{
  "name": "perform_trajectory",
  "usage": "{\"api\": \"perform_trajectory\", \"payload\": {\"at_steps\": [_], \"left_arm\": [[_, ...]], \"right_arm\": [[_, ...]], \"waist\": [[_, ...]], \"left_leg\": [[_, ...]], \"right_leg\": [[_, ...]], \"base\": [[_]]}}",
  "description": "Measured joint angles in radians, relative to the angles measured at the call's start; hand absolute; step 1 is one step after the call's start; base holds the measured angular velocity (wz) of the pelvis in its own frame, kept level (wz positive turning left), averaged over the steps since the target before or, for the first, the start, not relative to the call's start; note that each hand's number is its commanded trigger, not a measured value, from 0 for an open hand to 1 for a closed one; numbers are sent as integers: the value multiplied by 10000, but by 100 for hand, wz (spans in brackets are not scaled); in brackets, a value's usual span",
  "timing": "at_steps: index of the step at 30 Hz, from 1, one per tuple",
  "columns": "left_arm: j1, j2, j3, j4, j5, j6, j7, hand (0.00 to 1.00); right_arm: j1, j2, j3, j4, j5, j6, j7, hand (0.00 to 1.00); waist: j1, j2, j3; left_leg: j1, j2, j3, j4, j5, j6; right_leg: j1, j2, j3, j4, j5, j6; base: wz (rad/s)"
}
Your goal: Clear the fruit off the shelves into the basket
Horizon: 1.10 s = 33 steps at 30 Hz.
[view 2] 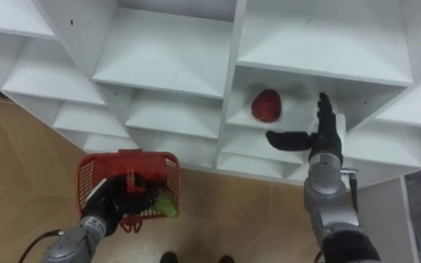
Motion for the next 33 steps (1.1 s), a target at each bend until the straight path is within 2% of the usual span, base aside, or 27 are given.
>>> {"api": "perform_trajectory", "payload": {"at_steps": [6,9,14,19,25,33], "left_arm": [[-207,-37,-176,84,-7,-1,-17,100],[-390,-48,-326,546,-10,0,-39,100],[-539,-81,-356,1121,-5,28,-39,100],[-791,-115,-444,1616,0,67,-42,100],[-868,-154,-592,1649,5,64,-48,100],[-896,-188,-605,1661,4,63,-50,100]], "right_arm": [[-372,1,28,12,3,3,0,0],[-474,2,23,70,-92,33,0,0],[-774,3,24,305,-1145,148,16,0],[-783,17,39,305,-1272,150,34,0],[-787,172,43,280,-1970,154,162,0],[-1099,238,181,276,-1995,153,387,0]], "waist": [[15,-55,27],[2,-56,28],[4,-55,29],[156,-51,31],[261,-43,37],[264,18,82]], "left_leg": [[-146,1,48,-30,14,1],[-163,-1,32,-40,14,2],[-337,6,27,-70,17,0],[-328,16,53,-91,17,0],[-314,15,58,-138,18,-2],[-380,7,69,-120,20,-1]], "right_leg": [[-125,6,-2,-103,1,-1],[-116,4,-24,-155,3,3],[-315,11,-14,-146,6,-2],[-324,22,15,-142,10,-4],[-330,21,17,-138,13,-6],[-430,1,24,-39,13,-6]], "base": [[0],[0],[0],[0],[0],[0]]}}
